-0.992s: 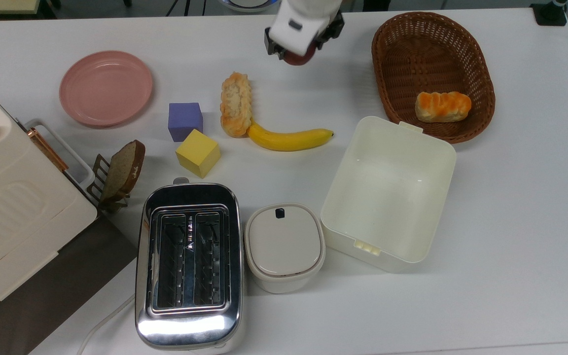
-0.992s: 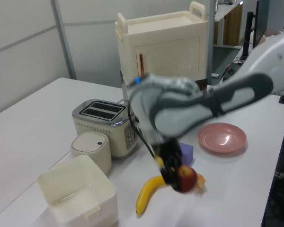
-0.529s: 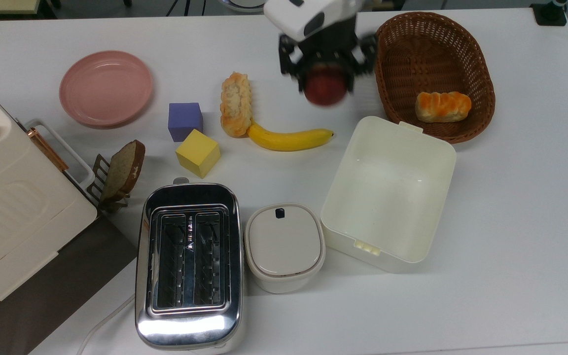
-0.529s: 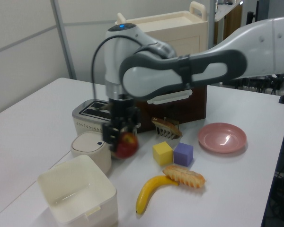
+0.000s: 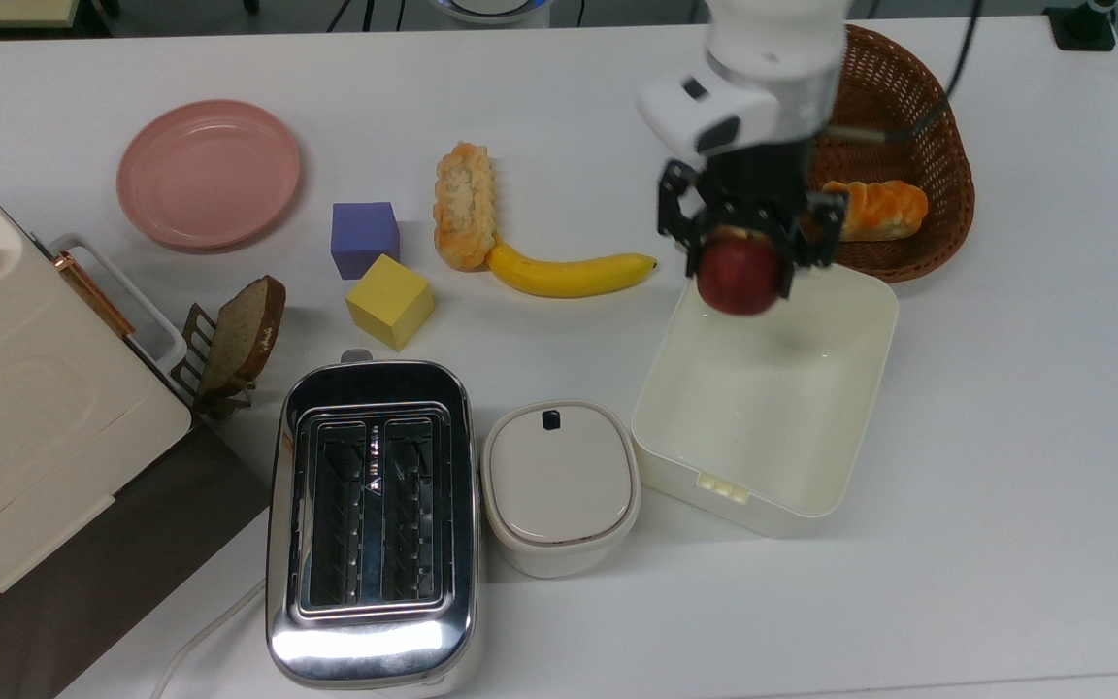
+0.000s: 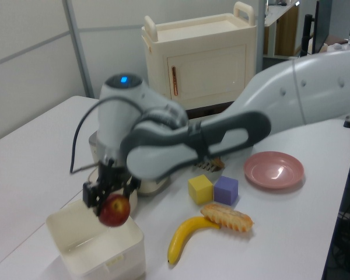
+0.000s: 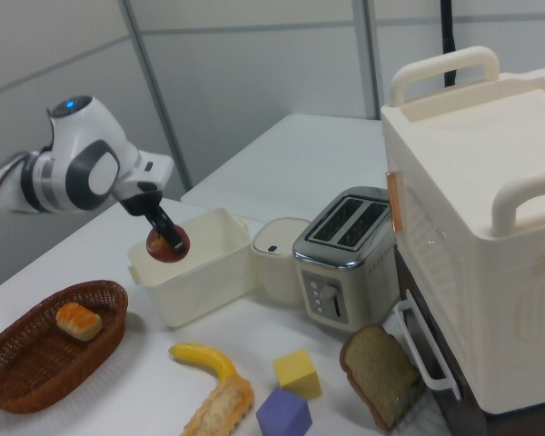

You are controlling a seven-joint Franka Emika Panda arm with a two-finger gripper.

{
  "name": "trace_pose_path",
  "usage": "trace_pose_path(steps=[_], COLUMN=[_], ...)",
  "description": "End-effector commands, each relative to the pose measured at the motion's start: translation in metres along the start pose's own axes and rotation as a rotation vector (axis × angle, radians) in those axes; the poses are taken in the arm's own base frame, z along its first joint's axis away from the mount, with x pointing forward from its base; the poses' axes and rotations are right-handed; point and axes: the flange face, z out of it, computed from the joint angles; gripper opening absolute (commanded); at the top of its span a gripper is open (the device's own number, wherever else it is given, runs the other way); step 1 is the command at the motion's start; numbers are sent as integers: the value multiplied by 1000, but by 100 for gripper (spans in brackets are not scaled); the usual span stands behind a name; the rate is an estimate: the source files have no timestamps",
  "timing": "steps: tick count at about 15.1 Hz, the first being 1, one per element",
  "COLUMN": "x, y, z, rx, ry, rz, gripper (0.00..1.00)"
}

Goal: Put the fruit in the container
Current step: 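Lower the apple into the container and open the gripper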

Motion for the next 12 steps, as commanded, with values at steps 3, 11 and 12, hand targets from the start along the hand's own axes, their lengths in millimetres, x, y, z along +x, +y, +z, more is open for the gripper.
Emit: trace_pose_path(steps=[3,11,12], x=[-1,-3,0], y=[-18,26,43], z=[29,-42,-58], rx=[-39,-172,-185], ry=[67,-75,-125], rz=[57,-120,-142], gripper=[100,100,100])
